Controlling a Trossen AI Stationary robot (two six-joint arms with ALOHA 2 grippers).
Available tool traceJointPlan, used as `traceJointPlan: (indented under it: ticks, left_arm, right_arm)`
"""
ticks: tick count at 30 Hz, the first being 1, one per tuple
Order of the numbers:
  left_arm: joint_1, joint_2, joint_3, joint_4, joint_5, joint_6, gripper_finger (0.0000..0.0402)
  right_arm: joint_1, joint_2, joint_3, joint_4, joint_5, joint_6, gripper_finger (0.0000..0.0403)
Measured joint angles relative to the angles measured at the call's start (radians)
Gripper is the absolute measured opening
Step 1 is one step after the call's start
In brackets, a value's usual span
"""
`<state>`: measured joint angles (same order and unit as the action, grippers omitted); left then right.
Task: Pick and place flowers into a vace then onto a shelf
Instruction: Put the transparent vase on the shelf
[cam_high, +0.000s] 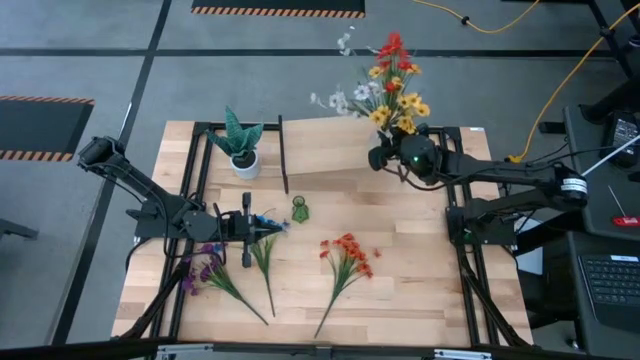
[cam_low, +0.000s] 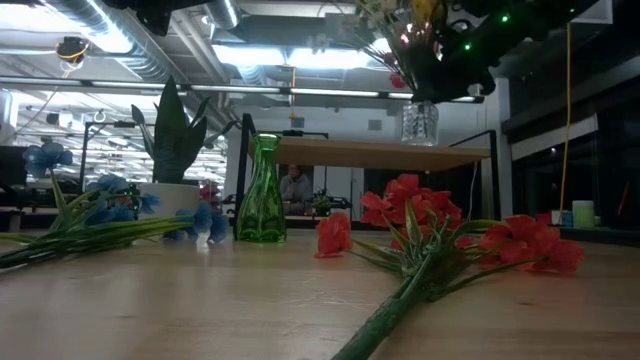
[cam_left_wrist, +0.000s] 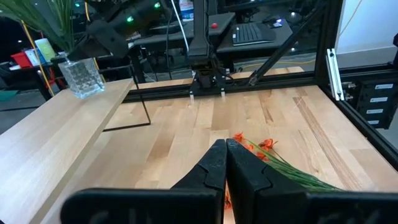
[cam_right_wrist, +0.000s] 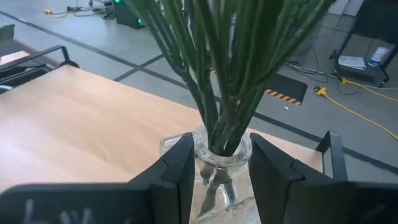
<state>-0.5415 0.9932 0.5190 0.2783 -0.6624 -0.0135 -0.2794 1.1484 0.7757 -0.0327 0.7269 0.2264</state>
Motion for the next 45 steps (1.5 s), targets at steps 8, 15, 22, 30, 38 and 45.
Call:
traceJointPlan:
  ticks: [8, 15, 22, 30, 38, 45]
  left_arm:
    - [0.000, 0.000, 0.000, -0.021, 0.000, 0.000, 0.0004]
    - [0.000, 0.000, 0.000, -0.021, 0.000, -0.009, 0.0001]
    - [0.000, 0.000, 0.000, -0.022, 0.000, -0.008, 0.0005]
    - [0.000, 0.000, 0.000, -0.027, 0.000, -0.008, 0.0003]
    - [0.000, 0.000, 0.000, -0.027, 0.000, -0.008, 0.0002]
    - [0.000, 0.000, 0.000, -0.016, -0.001, -0.008, 0.0006]
  right_arm:
    - [-0.024, 0.000, -0.013, 0.016, -0.006, -0.001, 0.0115]
    - [-0.035, 0.001, -0.013, 0.015, -0.006, -0.020, 0.0115]
    - [-0.053, 0.001, -0.013, 0.015, -0.006, -0.023, 0.0115]
    - [-0.053, 0.002, -0.013, 0.011, -0.023, -0.027, 0.0115]
    - [-0.073, 0.032, -0.012, 0.006, -0.024, -0.033, 0.0116]
    - [-0.084, 0.067, -0.008, 0.031, -0.034, -0.023, 0.0116]
